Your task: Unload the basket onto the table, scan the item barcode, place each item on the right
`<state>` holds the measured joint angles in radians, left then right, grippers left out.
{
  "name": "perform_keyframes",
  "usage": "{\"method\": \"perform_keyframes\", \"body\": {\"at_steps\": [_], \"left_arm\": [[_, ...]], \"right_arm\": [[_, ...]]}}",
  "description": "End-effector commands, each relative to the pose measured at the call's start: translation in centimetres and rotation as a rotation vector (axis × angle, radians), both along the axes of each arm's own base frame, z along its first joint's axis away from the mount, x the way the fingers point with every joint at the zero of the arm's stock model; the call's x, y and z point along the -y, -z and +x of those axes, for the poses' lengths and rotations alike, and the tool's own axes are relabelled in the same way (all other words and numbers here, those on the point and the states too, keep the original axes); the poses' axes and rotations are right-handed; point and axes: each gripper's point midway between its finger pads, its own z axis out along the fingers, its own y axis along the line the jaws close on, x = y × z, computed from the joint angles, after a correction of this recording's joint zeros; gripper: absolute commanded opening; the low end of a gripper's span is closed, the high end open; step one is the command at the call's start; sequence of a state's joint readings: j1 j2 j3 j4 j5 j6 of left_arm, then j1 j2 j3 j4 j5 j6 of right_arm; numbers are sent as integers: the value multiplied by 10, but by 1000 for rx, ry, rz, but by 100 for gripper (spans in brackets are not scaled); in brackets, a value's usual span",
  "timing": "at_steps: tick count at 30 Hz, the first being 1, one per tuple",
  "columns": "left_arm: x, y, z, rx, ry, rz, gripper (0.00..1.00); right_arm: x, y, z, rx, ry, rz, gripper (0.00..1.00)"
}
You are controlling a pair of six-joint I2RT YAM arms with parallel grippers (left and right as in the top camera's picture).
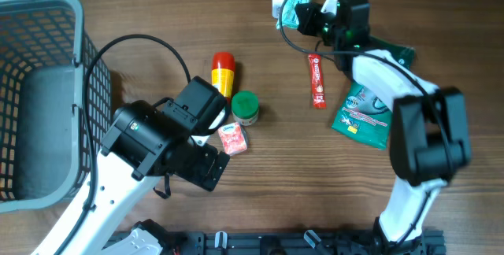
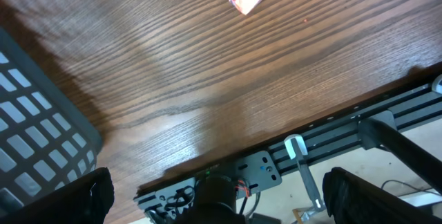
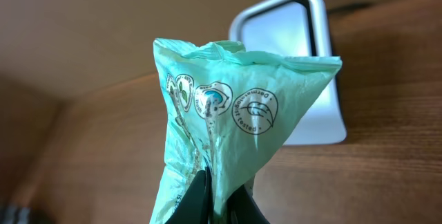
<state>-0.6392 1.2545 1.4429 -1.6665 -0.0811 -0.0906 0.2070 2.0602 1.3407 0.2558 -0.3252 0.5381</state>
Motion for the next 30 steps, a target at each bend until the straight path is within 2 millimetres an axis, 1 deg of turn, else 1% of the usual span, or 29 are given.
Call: {"method": "perform_keyframes", "body": {"at_steps": [1,2,4,7,8,9,10,12,14,15,16,17,18,19,21,22,23,24,26,27,28,29,30], "left_arm": [[0,-1,0,5,-9,-11,100],[0,-1,0,5,-9,-11,100],[0,-1,0,5,-9,-11,100],[0,-1,0,5,-9,-11,100],[0,-1,-1,5,-9,-11,100],[0,-1,0,5,-9,-11,100],[0,-1,0,5,-9,-11,100],[0,-1,-1,5,-9,-11,100],[0,-1,-1,5,-9,-11,100],[0,-1,0,5,-9,-11,100],[0,-1,0,5,-9,-11,100],[0,-1,0,5,-9,-11,100],[0,-1,0,5,-9,-11,100],[0,-1,0,5,-9,-11,100],[0,-1,0,5,-9,-11,100],[0,-1,0,5,-9,-11,100],[0,-1,0,5,-9,-11,100],[0,-1,0,5,-9,-11,100],[0,-1,0,5,-9,-11,100],[0,-1,0,5,-9,-11,100],[0,-1,-1,5,-9,-11,100],[0,-1,0,5,-9,-11,100],[0,-1,0,5,-9,-11,100]], "right_arm": [[-3,-14,35,25,63,63,5],[-4,-12,45,8,73,70,5],[-1,-14,48,-2,102,77,5],[-1,-10,45,-23,95,76,5],[-2,-12,42,-30,83,75,5],[-2,-17,40,-27,67,73,5],[4,-29,39,-15,61,74,5],[33,-63,35,2,107,75,5],[80,-101,24,9,183,76,5],[107,-117,16,3,230,73,4],[139,-128,7,-12,289,68,5],[165,-136,-1,-17,331,53,5],[201,-141,-13,-21,377,8,5],[238,-140,-25,-40,434,-40,4],[318,-121,-52,-131,619,-114,4],[353,-108,-67,-181,716,-151,4],[391,-94,-86,-235,815,-198,5],[416,-82,-100,-272,878,-235,5],[468,-51,-129,-362,985,-294,5],[489,-33,-143,-413,1031,-308,5],[502,-20,-152,-450,1066,-316,5],[520,-2,-167,-505,1118,-333,5],[539,19,-185,-572,1176,-356,5]]}}
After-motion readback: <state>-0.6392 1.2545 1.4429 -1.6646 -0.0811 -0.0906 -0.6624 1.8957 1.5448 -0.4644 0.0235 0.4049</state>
